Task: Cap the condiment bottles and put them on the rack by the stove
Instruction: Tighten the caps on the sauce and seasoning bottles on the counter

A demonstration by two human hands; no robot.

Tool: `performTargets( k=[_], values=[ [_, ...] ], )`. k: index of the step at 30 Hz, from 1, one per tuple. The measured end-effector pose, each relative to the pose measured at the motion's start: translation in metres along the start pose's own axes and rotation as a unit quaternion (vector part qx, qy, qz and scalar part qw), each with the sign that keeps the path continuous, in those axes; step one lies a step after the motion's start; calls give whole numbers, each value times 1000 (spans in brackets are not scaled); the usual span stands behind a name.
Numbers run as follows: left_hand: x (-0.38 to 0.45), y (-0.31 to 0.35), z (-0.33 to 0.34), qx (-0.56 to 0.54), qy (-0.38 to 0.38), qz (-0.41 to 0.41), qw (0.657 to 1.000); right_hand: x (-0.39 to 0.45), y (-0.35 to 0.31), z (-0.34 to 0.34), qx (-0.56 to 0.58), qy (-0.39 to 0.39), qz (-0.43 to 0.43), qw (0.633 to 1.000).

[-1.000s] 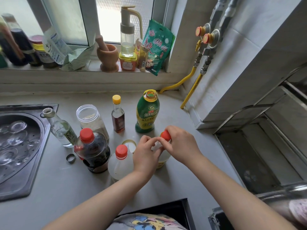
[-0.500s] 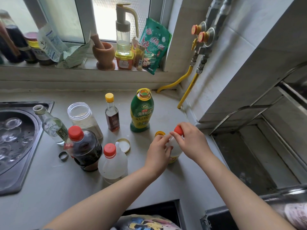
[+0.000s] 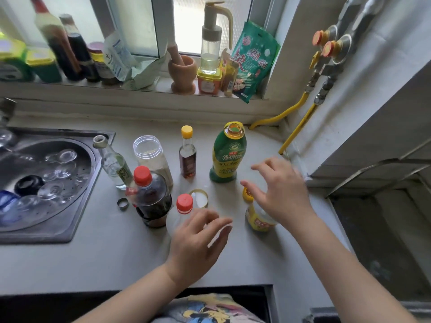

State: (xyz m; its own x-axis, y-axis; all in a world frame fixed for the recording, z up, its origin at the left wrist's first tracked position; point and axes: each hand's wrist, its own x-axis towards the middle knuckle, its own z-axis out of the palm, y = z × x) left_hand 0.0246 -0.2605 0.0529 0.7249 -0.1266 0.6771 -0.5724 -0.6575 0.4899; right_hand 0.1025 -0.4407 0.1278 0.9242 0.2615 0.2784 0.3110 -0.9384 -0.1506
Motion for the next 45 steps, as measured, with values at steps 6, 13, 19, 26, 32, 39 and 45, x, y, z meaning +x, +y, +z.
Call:
performTargets(
  k=[6,13,19,26,32,39,45],
  values=[
    [-18,-37,-38,7,34,-207,978,14,-78,9,162,-151,-187,957],
    [-22,-60,-42,4,-77,-221,972,20,-104,17,135,-185,-198,953],
    [-20,-68,-44,-4,-101,-201,974,19,-110,18,121,-220,-197,948],
    [-17,-76,-44,-18,-111,-189,976,13,-123,24,-38,-124,-152,980],
    [-17,-80,-42,-17,-123,-202,971,7,-126,24,-112,-105,-41,987],
    [-14,-82,-44,-40,-135,-191,971,5,-117,20,29,-205,-102,973],
    [-12,-83,-45,5,-155,-166,974,0,-119,30,-77,-103,-185,974]
  ],
)
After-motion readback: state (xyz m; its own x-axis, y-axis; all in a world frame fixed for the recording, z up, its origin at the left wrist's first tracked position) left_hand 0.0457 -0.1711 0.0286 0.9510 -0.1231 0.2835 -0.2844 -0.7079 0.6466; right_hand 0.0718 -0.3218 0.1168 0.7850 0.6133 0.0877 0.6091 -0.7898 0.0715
